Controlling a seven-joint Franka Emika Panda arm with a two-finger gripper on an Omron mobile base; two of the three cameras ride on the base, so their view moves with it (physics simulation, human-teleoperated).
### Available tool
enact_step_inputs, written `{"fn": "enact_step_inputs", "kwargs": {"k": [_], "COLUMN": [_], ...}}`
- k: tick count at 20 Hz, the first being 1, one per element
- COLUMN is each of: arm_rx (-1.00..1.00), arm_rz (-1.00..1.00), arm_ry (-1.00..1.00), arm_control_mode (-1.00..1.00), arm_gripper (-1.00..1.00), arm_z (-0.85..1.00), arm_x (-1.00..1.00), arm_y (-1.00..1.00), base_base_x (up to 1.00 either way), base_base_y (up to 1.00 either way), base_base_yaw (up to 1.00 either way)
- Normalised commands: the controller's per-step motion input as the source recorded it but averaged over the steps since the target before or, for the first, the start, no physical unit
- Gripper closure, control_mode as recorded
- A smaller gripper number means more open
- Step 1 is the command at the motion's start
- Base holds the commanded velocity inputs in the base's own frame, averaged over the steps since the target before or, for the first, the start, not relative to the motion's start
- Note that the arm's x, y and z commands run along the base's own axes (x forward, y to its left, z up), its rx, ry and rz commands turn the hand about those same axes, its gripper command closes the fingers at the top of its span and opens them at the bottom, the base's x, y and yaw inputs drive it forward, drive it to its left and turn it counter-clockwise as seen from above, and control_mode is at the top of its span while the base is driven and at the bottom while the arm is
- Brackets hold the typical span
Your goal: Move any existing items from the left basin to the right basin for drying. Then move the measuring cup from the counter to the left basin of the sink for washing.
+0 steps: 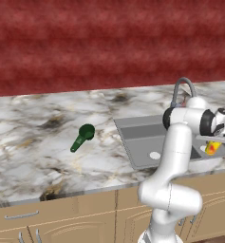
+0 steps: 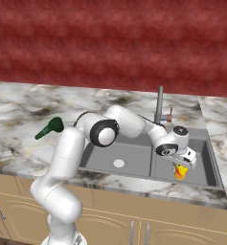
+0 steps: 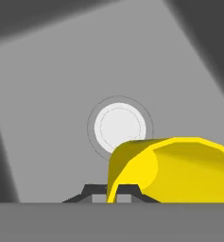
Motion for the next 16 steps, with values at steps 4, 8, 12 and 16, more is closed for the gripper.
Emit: {"fn": "enact_step_inputs", "kwargs": {"k": [4, 8, 12, 16], "arm_rx": [-0.01, 0.0, 0.0, 0.0], "arm_rz": [0.0, 0.0, 0.01, 0.01], "arm_ry": [0.0, 0.0, 0.01, 0.02], "arm_control_mode": [-1.0, -1.0, -1.0, -1.0], "arm_gripper": [1.0, 1.0, 1.0, 1.0], "arm_z": [-0.17, -0.13, -0.17, -0.17], "arm_x": [0.07, 0.01, 0.0, 0.01], "arm_y": [0.0, 0.0, 0.0, 0.0], "base_base_x": [0.0, 0.0, 0.0, 0.0], "base_base_y": [0.0, 0.0, 0.0, 0.0], "base_base_yaw": [0.0, 0.0, 0.0, 0.0]}}
